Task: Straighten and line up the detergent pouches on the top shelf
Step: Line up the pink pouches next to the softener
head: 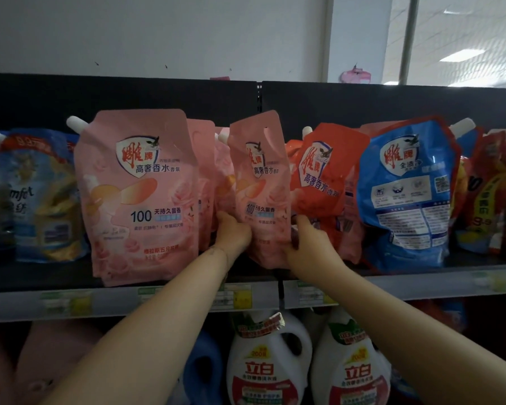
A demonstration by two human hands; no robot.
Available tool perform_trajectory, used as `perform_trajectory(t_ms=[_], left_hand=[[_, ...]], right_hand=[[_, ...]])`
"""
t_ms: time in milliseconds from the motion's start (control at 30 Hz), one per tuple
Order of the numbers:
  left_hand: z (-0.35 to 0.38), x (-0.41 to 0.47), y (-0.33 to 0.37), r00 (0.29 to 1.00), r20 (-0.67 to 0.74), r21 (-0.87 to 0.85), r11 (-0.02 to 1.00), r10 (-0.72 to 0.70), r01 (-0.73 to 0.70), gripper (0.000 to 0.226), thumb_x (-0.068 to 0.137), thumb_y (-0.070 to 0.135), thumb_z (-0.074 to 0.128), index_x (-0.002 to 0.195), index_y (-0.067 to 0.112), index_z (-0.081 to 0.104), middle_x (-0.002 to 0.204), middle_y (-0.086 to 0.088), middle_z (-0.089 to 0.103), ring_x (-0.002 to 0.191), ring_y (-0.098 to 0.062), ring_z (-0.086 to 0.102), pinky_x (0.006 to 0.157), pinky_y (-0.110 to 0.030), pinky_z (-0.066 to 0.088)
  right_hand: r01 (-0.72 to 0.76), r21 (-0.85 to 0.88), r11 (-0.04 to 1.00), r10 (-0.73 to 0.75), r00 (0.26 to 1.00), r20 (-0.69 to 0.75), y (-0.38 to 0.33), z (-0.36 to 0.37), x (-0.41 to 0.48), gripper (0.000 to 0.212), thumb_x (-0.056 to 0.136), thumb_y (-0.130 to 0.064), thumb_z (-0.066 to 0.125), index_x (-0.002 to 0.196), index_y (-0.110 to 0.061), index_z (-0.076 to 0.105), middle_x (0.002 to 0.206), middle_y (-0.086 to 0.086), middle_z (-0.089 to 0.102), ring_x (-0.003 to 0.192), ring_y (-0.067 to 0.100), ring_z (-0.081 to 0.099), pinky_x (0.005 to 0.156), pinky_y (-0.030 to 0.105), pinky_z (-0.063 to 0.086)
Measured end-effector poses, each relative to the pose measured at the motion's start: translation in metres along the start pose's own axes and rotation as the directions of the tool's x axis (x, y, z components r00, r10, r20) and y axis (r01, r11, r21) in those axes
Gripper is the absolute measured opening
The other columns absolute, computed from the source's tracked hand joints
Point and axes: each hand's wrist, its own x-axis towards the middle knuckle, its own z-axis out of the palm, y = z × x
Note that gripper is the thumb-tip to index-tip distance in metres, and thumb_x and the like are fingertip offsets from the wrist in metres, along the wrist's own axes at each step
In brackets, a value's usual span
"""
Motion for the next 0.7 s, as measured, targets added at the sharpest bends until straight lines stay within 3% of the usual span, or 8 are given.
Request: perform_trajectory(t_ms=[100, 167, 267, 400, 500, 567, 633, 700], left_hand=[[0.007, 0.01, 0.002, 0.998, -0.032, -0.101, 0.993, -0.062, 0.058, 0.053, 0.094, 0.008, 0.038, 0.144, 0.007, 0.023, 0.144, -0.013, 0.038, 0.132, -0.03, 0.036, 0.112, -0.037, 0.024], [0.011, 0.032, -0.009, 0.995, -0.019, -0.166, 0.982, -0.099, 0.095, 0.062, 0.082, 0.017, 0.043, 0.144, 0.009, 0.032, 0.143, -0.013, 0.043, 0.129, -0.032, 0.041, 0.113, -0.044, 0.028], [0.017, 0.082, -0.044, 0.981, 0.028, -0.277, 0.942, -0.191, 0.191, 0.079, 0.064, 0.026, 0.048, 0.141, 0.014, 0.042, 0.141, -0.009, 0.048, 0.126, -0.031, 0.046, 0.109, -0.048, 0.035], [0.004, 0.07, -0.041, 0.985, 0.093, -0.276, 0.947, -0.145, 0.166, 0.072, 0.065, 0.017, 0.052, 0.137, 0.021, 0.048, 0.136, -0.01, 0.054, 0.12, -0.031, 0.051, 0.105, -0.051, 0.04], [-0.012, 0.023, -0.011, 0.993, 0.059, -0.249, 0.962, -0.103, 0.115, 0.06, 0.08, 0.002, 0.045, 0.139, 0.014, 0.046, 0.133, -0.012, 0.054, 0.121, -0.031, 0.05, 0.105, -0.05, 0.04], [-0.019, 0.002, 0.001, 0.995, -0.022, -0.159, 0.983, -0.094, 0.089, 0.055, 0.083, -0.002, 0.045, 0.137, 0.006, 0.046, 0.133, -0.016, 0.053, 0.121, -0.033, 0.05, 0.104, -0.04, 0.04], [-0.02, -0.01, 0.005, 0.994, -0.08, -0.063, 0.996, -0.069, 0.064, 0.045, 0.087, -0.003, 0.047, 0.132, 0.001, 0.049, 0.127, -0.015, 0.056, 0.118, -0.032, 0.053, 0.093, -0.029, 0.042], [-0.017, -0.016, 0.006, 0.995, -0.1, -0.015, 1.0, -0.026, 0.025, 0.042, 0.088, -0.001, 0.048, 0.13, 0.001, 0.05, 0.122, -0.015, 0.059, 0.113, -0.03, 0.056, 0.087, -0.027, 0.044]], right_hand=[[0.12, 0.007, 0.993, -0.12, 0.993, -0.017, -0.002, 0.001, -0.018, 0.029, 0.088, -0.01, 0.056, 0.111, -0.017, 0.038, 0.1, 0.004, 0.056, 0.081, 0.017, 0.057, 0.064, 0.027, 0.046], [0.199, -0.09, 0.976, -0.201, 0.98, -0.003, -0.002, 0.003, -0.022, 0.021, 0.089, -0.011, 0.055, 0.103, -0.015, 0.04, 0.102, 0.003, 0.049, 0.083, 0.017, 0.052, 0.067, 0.028, 0.043], [0.209, -0.139, 0.968, -0.199, 0.977, 0.081, 0.0, 0.004, -0.014, 0.021, 0.089, -0.012, 0.055, 0.107, -0.013, 0.043, 0.106, 0.002, 0.043, 0.09, 0.017, 0.047, 0.073, 0.026, 0.039], [0.176, -0.139, 0.975, -0.154, 0.976, 0.153, 0.0, 0.009, 0.006, 0.044, 0.086, -0.018, 0.063, 0.123, -0.008, 0.04, 0.115, 0.009, 0.044, 0.1, 0.022, 0.048, 0.075, 0.024, 0.037], [0.13, -0.087, 0.988, -0.115, 0.98, 0.159, -0.002, 0.019, 0.019, 0.085, 0.078, -0.038, 0.073, 0.141, -0.009, 0.025, 0.133, 0.011, 0.044, 0.118, 0.027, 0.048, 0.093, 0.032, 0.045], [0.067, -0.097, 0.993, -0.052, 0.988, 0.147, -0.006, 0.027, 0.027, 0.103, 0.073, -0.046, 0.076, 0.146, -0.008, 0.015, 0.138, 0.014, 0.039, 0.124, 0.031, 0.045, 0.102, 0.04, 0.043], [0.029, -0.146, 0.989, -0.01, 0.991, 0.132, -0.012, 0.035, 0.037, 0.099, 0.077, -0.041, 0.075, 0.145, -0.004, 0.013, 0.14, 0.018, 0.036, 0.127, 0.034, 0.042, 0.104, 0.043, 0.041], [-0.014, -0.211, 0.977, 0.042, 0.991, 0.131, -0.02, 0.041, 0.042, 0.09, 0.086, -0.031, 0.068, 0.145, 0.001, 0.01, 0.142, 0.021, 0.032, 0.129, 0.035, 0.039, 0.107, 0.042, 0.037]])
